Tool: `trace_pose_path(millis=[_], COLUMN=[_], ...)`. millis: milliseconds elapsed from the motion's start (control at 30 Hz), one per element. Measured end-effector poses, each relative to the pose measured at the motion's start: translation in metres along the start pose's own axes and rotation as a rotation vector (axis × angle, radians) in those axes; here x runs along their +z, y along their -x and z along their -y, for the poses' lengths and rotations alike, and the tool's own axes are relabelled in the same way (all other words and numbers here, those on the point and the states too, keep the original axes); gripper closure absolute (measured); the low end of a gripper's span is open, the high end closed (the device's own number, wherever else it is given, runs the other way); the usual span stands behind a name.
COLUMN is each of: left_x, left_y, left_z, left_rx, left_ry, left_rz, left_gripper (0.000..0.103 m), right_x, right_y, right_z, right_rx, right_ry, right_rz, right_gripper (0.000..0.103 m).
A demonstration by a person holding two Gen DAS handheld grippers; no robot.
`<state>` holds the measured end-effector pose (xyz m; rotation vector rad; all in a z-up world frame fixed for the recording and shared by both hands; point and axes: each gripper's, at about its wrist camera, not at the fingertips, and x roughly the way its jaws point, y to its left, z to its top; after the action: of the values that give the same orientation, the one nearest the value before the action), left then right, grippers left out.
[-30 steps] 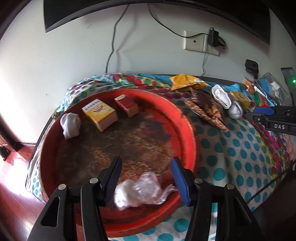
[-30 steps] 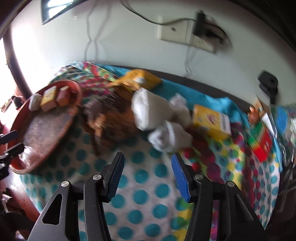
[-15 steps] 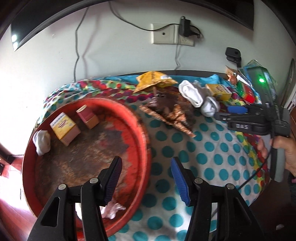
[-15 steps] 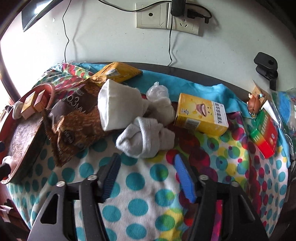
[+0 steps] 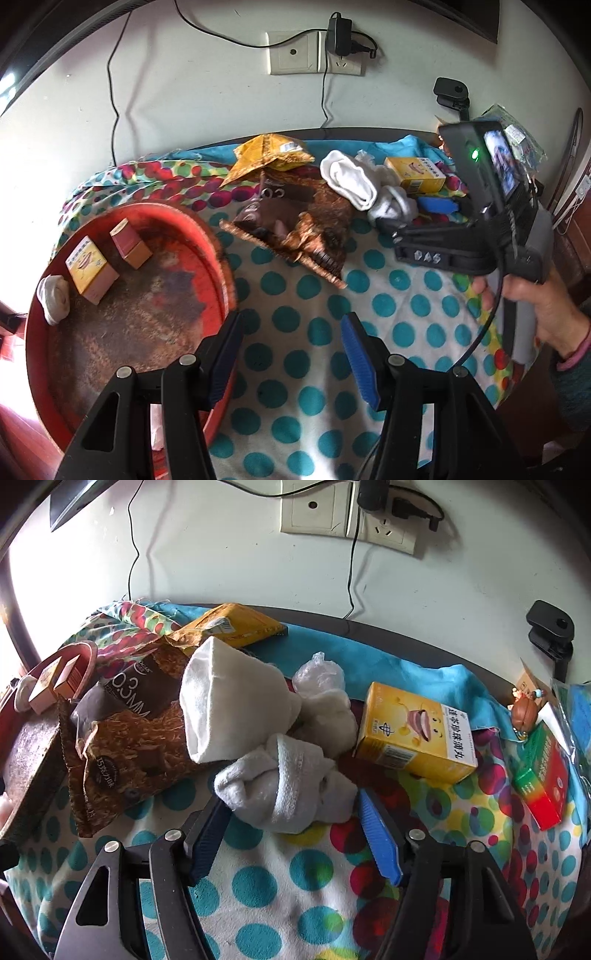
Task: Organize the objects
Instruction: 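Move both grippers back toward the remaining socks on the sheet, then grasp the knotted white sock with the right gripper while the left reaches another white sock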
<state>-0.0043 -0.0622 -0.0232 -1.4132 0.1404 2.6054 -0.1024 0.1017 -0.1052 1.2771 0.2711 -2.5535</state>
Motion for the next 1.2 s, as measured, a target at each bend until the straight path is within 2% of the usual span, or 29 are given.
trace_pose_path(millis=[67, 100, 200, 300, 433, 633, 833, 1200], left_x=[0.007, 0.012, 0.027, 0.041, 0.061, 0.086, 0.107, 0.124], left_y=[0.000, -0.001, -0.006, -0.013, -0.028, -0.054, -0.077, -0.124], left_z=[0.003, 0.004, 0.010, 0.016, 0.026, 0.044, 0.049, 0.048], left_rx=[-0.012, -0.022, -0.057, -0.097, -0.132, -0.116, -0.089, -0.063], left_ry=[0.002, 0.005, 0.029, 0.052, 0.071, 0.065, 0.071, 0.128], left_rz=[0.007, 0.007, 0.000, -0.016, -0.038, -0.076, -0.098, -0.146], left_gripper=[0.047, 0.047, 0.047, 0.047, 0.047, 0.047, 0.046, 0.047], right_x=[-0.001, -0.002, -0.004, -0.009, -0.018, -0.031, -0.032, -0.032], right_y=[0.000, 0.000, 0.004, 0.010, 0.016, 0.021, 0.019, 0.018], right_z=[0.002, 0.002, 0.005, 0.008, 0.027, 0.052, 0.051, 0.052], right_rx=[0.010, 0.019, 0.028, -0.007, -0.026, -0.020, -0.017, -0.012], right_ry=[-0.002, -0.004, 0.005, 0.033, 0.019, -0.041, -0.042, -0.040], right_rz=[0.008, 0.005, 0.016, 0.036, 0.044, 0.078, 0.073, 0.059], right_gripper=[0.044, 0.051, 0.059, 0.062, 0.064, 0.065, 0.065, 0.063])
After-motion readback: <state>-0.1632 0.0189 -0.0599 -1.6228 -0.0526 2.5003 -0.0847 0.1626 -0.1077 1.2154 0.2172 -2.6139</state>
